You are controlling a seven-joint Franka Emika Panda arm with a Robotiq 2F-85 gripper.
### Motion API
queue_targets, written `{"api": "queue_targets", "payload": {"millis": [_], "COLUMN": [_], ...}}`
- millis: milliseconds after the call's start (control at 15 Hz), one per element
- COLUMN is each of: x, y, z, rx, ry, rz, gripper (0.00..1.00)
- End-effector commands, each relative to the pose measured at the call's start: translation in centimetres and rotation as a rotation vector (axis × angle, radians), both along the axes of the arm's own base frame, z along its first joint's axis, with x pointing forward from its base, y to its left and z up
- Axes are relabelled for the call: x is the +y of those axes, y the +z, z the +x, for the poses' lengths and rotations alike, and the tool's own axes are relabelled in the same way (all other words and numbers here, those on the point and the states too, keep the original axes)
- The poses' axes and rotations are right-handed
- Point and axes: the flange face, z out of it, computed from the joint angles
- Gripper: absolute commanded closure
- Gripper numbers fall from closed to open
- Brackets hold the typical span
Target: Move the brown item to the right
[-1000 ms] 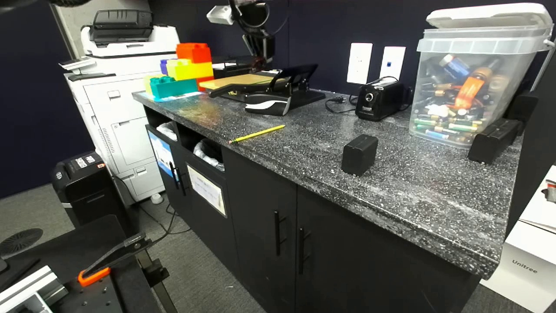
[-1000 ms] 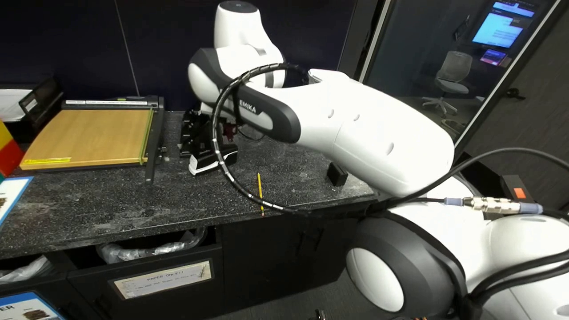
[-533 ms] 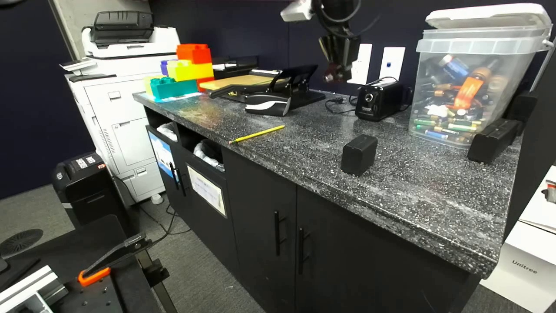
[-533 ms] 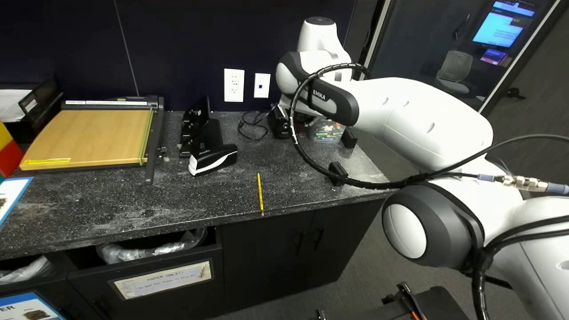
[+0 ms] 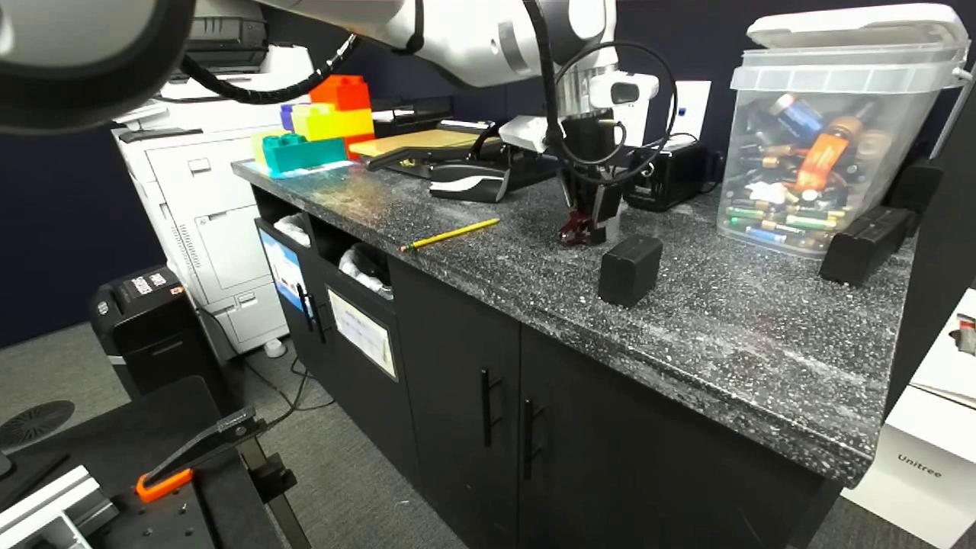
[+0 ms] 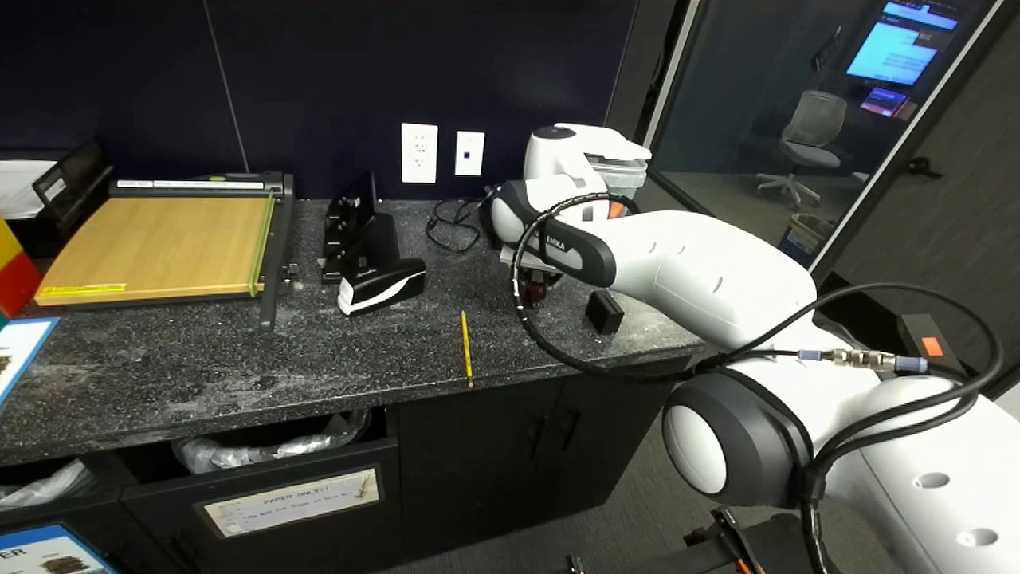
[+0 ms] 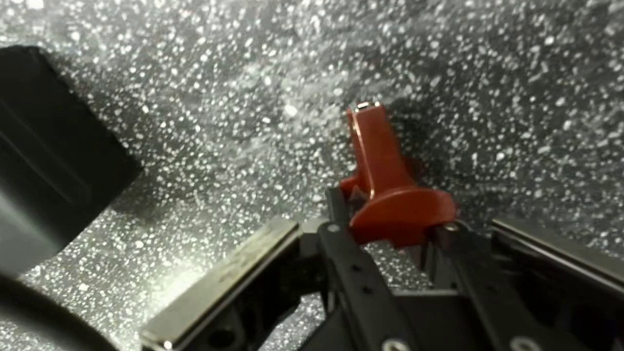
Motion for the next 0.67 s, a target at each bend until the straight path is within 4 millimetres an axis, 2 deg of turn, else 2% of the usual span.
{"api": "queue_targets", "payload": {"millis": [0, 133, 200, 267, 333, 533, 600], "x": [1.4, 1.2, 0.8, 0.5, 0.1, -0.4, 0.1], "y": [0.5, 1.1, 1.4, 1.5, 1.8, 3.1, 4.3], "z": [-0.2, -0.1, -0.1, -0.1, 0.0, 0.0, -0.2], "rx": [-0.001, -0.005, -0.005, -0.001, -0.001, 0.0, 0.004], "ry": [0.003, 0.005, -0.003, -0.001, -0.006, -0.022, -0.015], "rz": [-0.004, 0.001, -0.002, -0.001, -0.004, -0.003, 0.002], "gripper": [0.92, 0.92, 0.44, 0.43, 0.38, 0.15, 0.08]}}
